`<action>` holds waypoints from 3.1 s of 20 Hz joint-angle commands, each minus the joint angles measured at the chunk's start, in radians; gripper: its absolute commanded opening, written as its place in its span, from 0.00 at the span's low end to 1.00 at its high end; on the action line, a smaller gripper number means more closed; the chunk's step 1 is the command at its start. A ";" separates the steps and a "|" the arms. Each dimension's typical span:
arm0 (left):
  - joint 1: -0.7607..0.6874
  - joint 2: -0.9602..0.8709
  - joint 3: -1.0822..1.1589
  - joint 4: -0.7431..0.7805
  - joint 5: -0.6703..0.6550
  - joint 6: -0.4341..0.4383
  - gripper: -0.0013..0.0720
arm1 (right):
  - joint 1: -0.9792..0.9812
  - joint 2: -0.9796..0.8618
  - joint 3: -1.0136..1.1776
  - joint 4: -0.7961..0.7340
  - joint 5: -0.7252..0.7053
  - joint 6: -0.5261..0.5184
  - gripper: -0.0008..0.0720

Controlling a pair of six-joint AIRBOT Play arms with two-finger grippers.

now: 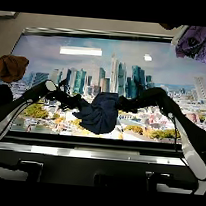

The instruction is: Fold the clothes and pants, and hang the long-sleeved shirts on hangers.

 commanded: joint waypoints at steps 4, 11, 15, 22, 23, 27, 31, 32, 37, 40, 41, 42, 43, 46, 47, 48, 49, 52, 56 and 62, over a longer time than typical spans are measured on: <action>0.102 0.164 0.319 0.096 -0.018 0.034 0.03 | 0.000 0.196 0.268 -0.367 -0.021 0.036 0.05; 0.150 0.521 0.725 0.365 -0.035 0.034 0.04 | 0.000 0.543 0.675 -0.721 -0.021 0.130 0.06; 0.150 0.702 0.725 0.366 -0.097 0.029 0.04 | 0.000 0.714 0.689 -0.789 -0.022 0.190 0.06; 0.150 0.699 0.672 0.436 -0.175 -0.072 0.04 | 0.000 0.642 0.688 -0.842 0.015 0.394 0.06; 0.150 0.662 0.646 0.447 -0.175 -0.071 0.04 | 0.000 0.580 0.688 -0.840 -0.003 0.437 0.06; 0.150 0.432 0.523 0.452 -0.174 -0.071 0.04 | 0.000 0.262 0.688 -0.753 -0.121 0.476 0.06; 0.147 0.104 0.465 0.452 -0.174 -0.071 0.04 | 0.001 -0.090 0.688 -0.654 -0.150 0.475 0.06; 0.145 0.029 0.465 0.451 -0.174 -0.073 0.04 | 0.001 -0.173 0.688 -0.635 -0.130 0.475 0.06; 0.128 -0.185 0.465 0.447 -0.165 -0.181 0.04 | 0.000 -0.423 0.688 -0.492 -0.082 0.475 0.07; 0.135 -0.179 0.483 0.448 -0.182 -0.180 0.10 | -0.019 -0.395 0.692 -0.491 -0.090 0.401 0.50; 0.148 -0.169 0.506 0.449 -0.211 -0.176 0.28 | -0.041 -0.361 0.697 -0.489 -0.114 0.343 0.51; 0.167 -0.153 0.534 0.450 -0.249 -0.175 0.55 | -0.075 -0.320 0.698 -0.490 -0.144 0.292 0.56; 0.192 -0.121 0.557 0.452 -0.293 -0.157 0.76 | -0.119 -0.274 0.698 -0.490 -0.180 0.240 0.64; 0.267 0.032 0.539 0.516 -0.382 -0.120 0.78 | -0.301 -0.156 0.691 -0.492 -0.253 0.144 0.68; 0.288 0.088 0.499 0.532 -0.388 -0.120 0.78 | -0.367 -0.142 0.679 -0.487 -0.257 0.143 0.68; 0.309 0.153 0.429 0.533 -0.387 -0.124 0.78 | -0.423 -0.142 0.657 -0.458 -0.254 0.144 0.68; 0.323 0.216 0.343 0.521 -0.384 -0.125 0.78 | -0.473 -0.151 0.623 -0.410 -0.236 0.144 0.70; 0.337 0.431 -0.006 0.428 -0.305 -0.135 0.78 | -0.531 -0.237 0.536 -0.258 -0.262 0.106 0.73; 0.338 0.624 -0.296 0.289 -0.253 -0.135 0.77 | -0.488 -0.351 0.526 -0.209 -0.255 0.055 0.73; 0.338 0.666 -0.361 0.289 -0.277 -0.134 0.77 | -0.385 -0.460 0.526 -0.209 -0.230 0.059 0.73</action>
